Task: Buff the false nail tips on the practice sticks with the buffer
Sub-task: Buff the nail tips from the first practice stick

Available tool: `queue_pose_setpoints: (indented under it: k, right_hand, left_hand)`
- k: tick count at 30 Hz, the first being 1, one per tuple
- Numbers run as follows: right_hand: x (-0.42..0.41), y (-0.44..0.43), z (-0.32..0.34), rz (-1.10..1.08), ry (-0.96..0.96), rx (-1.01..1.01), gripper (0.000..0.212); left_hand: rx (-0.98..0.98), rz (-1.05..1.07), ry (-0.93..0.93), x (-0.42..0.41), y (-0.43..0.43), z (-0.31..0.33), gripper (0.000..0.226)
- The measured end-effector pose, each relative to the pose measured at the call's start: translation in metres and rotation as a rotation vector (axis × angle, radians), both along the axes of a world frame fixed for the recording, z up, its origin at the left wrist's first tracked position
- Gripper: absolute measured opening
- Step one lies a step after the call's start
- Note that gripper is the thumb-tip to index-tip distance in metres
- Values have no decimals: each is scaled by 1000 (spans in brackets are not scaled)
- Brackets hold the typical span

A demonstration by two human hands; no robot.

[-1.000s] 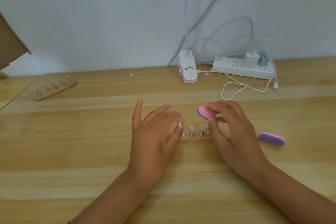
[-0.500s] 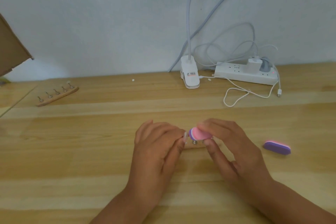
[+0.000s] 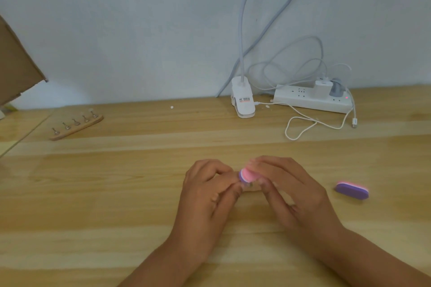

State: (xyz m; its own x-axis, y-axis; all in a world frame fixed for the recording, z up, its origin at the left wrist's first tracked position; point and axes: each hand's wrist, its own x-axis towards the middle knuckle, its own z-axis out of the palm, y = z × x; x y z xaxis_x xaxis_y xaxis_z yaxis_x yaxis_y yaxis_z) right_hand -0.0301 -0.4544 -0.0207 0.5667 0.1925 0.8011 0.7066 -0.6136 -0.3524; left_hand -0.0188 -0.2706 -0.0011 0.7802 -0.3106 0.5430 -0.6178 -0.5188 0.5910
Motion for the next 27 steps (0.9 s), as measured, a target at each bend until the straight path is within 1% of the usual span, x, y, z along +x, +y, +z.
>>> queue_pose_setpoints:
  k: [4, 8, 11, 15, 19, 22, 25, 27]
  right_hand:
    - [-2, 0, -2, 72, -33, -33, 29]
    - [2, -1, -3, -7, -35, -1, 25]
    - [-3, 3, -5, 70, -85, -52, 27]
    - [1, -1, -1, -9, -50, 36, 27]
    - [-2, 2, -5, 59, -115, -58, 29]
    - [0, -3, -4, -12, -69, -6, 30]
    - [-3, -1, -5, 52, -105, -45, 31]
    - [0, -2, -5, 44, -127, -57, 33]
  left_hand:
    - [-53, -21, 21, 0, -2, 2, 30]
    - [-63, -24, 55, 0, -1, 0, 28]
    - [-82, -40, 24, 0, 1, -1, 28]
    - [-59, -15, 19, 2, 1, -1, 24]
    - [-53, -42, -33, 2, 1, -3, 26]
    - [39, -10, -70, 1, 2, -5, 28]
    - [18, -22, -87, 0, 2, -4, 27]
    - [18, -17, -81, -1, 1, -3, 26]
